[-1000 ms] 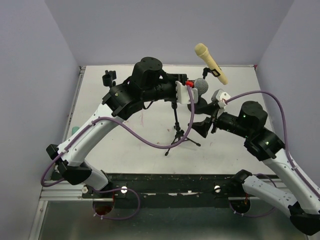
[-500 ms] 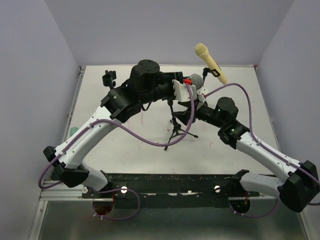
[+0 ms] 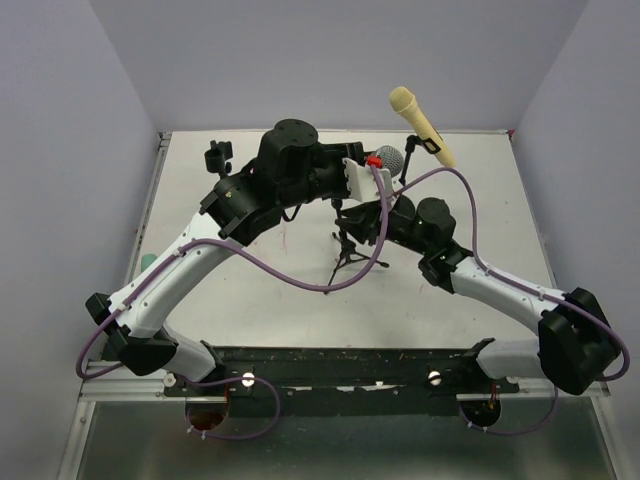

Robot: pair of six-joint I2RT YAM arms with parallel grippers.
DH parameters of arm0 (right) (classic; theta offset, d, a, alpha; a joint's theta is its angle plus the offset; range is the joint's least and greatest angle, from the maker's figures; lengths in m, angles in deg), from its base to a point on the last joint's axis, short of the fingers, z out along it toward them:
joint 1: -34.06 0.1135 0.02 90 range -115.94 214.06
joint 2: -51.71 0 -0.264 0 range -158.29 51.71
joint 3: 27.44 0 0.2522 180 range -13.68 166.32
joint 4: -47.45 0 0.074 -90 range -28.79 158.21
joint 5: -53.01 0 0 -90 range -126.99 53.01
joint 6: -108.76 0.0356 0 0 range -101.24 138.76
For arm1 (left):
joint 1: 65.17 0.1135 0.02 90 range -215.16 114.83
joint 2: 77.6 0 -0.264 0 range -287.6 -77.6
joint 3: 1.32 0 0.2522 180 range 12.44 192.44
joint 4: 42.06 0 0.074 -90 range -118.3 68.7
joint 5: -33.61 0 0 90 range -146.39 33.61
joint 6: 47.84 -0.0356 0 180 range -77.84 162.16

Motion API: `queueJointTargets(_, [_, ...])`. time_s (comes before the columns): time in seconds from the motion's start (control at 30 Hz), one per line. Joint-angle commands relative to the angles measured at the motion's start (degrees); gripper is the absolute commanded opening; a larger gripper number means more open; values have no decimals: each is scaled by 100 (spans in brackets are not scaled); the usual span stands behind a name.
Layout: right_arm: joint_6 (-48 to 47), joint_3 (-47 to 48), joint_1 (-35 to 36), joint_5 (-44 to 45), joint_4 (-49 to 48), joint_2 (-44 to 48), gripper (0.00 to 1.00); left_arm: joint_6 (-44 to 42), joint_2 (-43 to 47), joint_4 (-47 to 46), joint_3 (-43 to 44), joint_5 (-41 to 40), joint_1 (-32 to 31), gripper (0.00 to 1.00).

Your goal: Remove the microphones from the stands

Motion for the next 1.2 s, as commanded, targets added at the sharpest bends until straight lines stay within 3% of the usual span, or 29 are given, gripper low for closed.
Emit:
queueJointTargets(0.0, [-78,-52,88,-79,-629,-237,37,-37,120,-202,137,-206,-1,0])
queueJointTargets(0.1, [-245,27,141,0,-682,-413,35,-20,85,-185,190,-171,-1,0])
queueJointTargets(0.27, [-491,71,176,0,-717,-738,2,-63,-3,-115,391,39,-36,0])
queueJointTargets(0.47, [-509,98,202,-184,-664,-1037,1,-896,23,211,349,638,-413,0])
queueJointTargets(0.67, [-579,107,229,-255,-506,-1213,1,-1908,217,-474,-346,524,-888,0])
queueJointTargets(0.87, [-571,229,237,-237,-252,-1135,1,-1848,181,-676,-13,401,-1143,0])
queueJointTargets(0.93, [-545,343,229,-202,-33,-986,4,-1882,278,-826,119,235,-1196,0])
queueJointTargets(1.17, [-773,555,237,-307,1224,-195,47,-2110,831,-1125,33,-915,-1214,0])
